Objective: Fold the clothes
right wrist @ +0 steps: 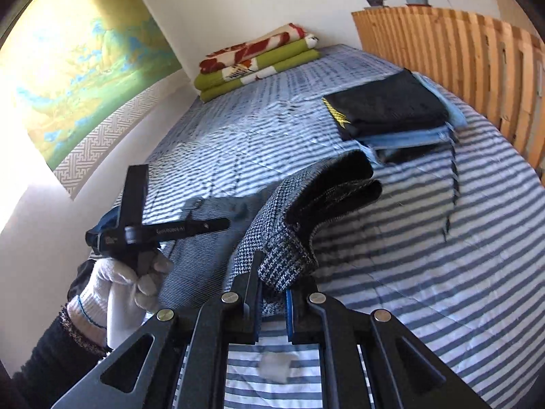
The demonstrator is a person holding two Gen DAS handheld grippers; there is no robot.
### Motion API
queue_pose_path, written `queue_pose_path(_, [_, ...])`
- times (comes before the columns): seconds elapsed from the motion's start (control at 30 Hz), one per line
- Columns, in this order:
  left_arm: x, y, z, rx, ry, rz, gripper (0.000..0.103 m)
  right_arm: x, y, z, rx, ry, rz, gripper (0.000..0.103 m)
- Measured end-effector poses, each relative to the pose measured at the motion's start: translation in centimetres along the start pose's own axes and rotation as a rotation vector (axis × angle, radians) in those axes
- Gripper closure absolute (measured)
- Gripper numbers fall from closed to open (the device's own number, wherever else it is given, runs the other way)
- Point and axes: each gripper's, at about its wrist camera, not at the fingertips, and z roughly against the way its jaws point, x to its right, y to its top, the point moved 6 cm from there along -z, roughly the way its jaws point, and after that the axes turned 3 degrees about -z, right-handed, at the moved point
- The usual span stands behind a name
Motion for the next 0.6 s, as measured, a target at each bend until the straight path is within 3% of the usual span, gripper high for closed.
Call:
queue_pose_path(0.07, [-0.1, 1.1, -1.0, 0.02, 0.002, 0.018, 0.074, 2.2, -0.9, -1.0, -0.027, -0.008, -0.03, 0.094])
queue_pose_path(0.13, [-0.9, 0.9, -3.2, -0.031, 0.118, -0.014, 0.075, 3.1, -1.6, -1.7, -0.04, -0.006, -0.037, 0.094])
queue_pose_path(0.23, [-0.2, 0.9, -4.3, -0.037, 0.162, -0.095, 0.075, 3.1, -1.9, -1.9, -0.046, 0.012, -0.024, 0.094])
queue_pose_path(0.27, [0.0, 1.1, -3.9, -0.036, 0.145, -0.077, 0.075, 3.1, -1.8, -1.7, -0.043, 0.017, -0.014, 0.094])
queue_pose_path(0.37, [1.2, 2.6, -1.8, 0.078, 0.067, -0.053, 0.074, 2.2, -1.6, -1.2, -0.037, 0.027, 0.013, 0.094])
queue_pose_path(0.43, [1.1, 3.2, -3.1, 0.044, 0.07, -0.053, 0.074, 1.7, -1.4, -1.1, -0.04, 0.032, 0.022, 0.094])
queue_pose_path(0.5, [0.0, 3.1, -5.5, -0.008, 0.133, -0.047, 0.075, 1.1, -1.4, -1.1, -0.037, 0.023, 0.037, 0.094])
queue_pose_path(0.6, [-0.3, 3.2, -5.5, 0.001, 0.121, -0.03, 0.075, 0.6, -1.5, -1.0, -0.038, 0.016, 0.044, 0.094])
